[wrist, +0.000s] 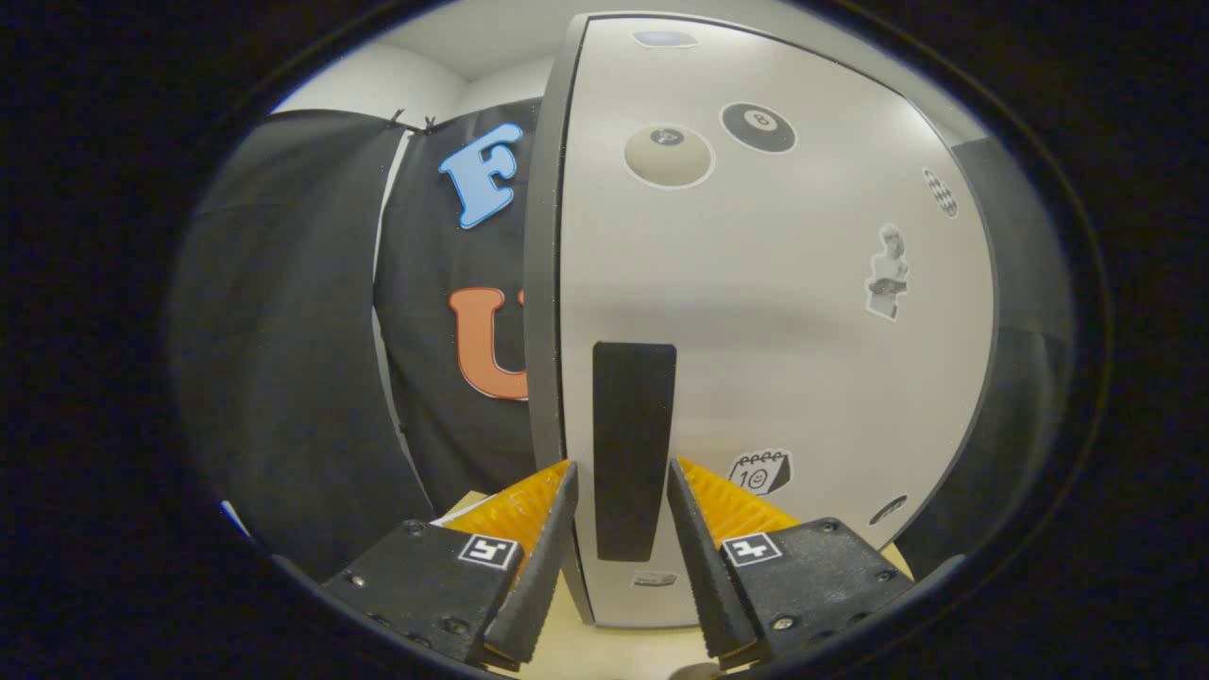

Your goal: Open the shoe cabinet door, grab the shoes and put them into the shoe cabinet, then close the shoe cabinet door.

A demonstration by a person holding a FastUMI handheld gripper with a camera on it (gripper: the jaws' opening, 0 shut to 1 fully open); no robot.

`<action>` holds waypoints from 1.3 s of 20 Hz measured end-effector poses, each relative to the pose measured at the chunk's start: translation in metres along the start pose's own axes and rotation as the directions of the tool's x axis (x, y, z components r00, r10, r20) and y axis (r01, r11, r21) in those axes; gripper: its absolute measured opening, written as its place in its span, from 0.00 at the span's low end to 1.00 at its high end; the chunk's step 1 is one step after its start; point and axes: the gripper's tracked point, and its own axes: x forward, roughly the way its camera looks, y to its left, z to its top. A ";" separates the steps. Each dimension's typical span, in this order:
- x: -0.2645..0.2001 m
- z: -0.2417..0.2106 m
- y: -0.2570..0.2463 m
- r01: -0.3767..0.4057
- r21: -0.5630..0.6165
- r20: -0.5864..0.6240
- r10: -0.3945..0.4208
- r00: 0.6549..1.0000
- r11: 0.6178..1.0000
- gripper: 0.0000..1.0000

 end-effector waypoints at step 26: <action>-0.090 -0.017 -0.022 -0.141 0.018 -0.027 0.142 0.990 0.990 0.28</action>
